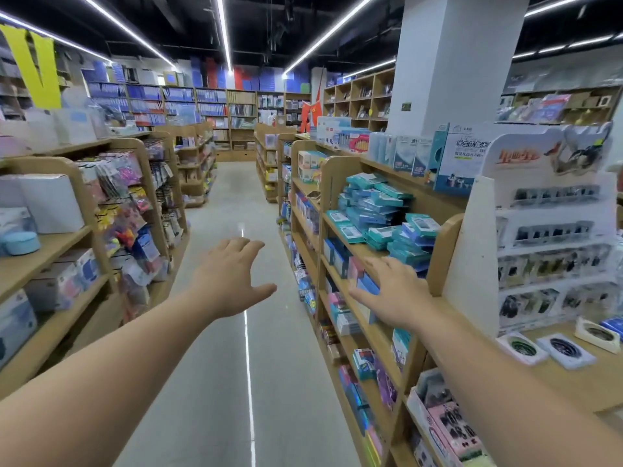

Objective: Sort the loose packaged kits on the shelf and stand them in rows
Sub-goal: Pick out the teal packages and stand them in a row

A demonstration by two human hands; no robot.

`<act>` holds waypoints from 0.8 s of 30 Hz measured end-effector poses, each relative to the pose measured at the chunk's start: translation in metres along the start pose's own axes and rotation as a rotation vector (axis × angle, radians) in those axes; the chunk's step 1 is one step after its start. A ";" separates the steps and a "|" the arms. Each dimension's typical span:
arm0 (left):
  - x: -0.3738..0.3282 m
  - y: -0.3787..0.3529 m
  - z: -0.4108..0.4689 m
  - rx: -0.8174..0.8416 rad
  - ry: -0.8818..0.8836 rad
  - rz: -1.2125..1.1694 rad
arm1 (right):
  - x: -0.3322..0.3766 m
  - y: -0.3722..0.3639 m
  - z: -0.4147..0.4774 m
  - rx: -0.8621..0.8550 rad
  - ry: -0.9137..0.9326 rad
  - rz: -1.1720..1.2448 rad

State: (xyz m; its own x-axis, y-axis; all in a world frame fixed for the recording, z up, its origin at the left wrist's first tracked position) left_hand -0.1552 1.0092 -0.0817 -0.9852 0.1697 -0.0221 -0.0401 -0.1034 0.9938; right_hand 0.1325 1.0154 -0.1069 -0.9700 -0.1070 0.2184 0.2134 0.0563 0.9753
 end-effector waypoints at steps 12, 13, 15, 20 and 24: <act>0.025 -0.046 0.299 0.060 -0.304 -0.098 | -0.019 -0.006 0.230 -0.004 -0.271 0.031; 0.020 -0.049 0.319 0.066 -0.333 -0.097 | -0.026 -0.005 0.241 -0.009 -0.298 0.041; 0.006 -0.056 0.356 0.065 -0.394 -0.085 | -0.042 -0.005 0.260 -0.026 -0.355 0.072; -0.044 -0.082 0.434 0.055 -0.576 -0.056 | -0.094 -0.011 0.292 -0.086 -0.469 0.157; -0.099 -0.098 0.481 0.075 -0.728 -0.100 | -0.140 -0.008 0.309 -0.227 -0.549 0.161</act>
State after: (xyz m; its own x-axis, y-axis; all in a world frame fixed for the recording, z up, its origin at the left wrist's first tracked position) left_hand 0.0261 1.4741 -0.1248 -0.6165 0.7849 -0.0617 -0.0869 0.0100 0.9962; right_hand 0.2310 1.3363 -0.1554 -0.8291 0.4158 0.3737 0.3229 -0.1895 0.9273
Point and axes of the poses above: each hand's wrist, its own z-axis towards the middle knuckle, its own y-axis out of the back of the hand, x = y × z, the point moved 4 cm from there along z, towards the middle knuckle, and after that the axes turned 14 degrees about x, right-handed, at the moved point
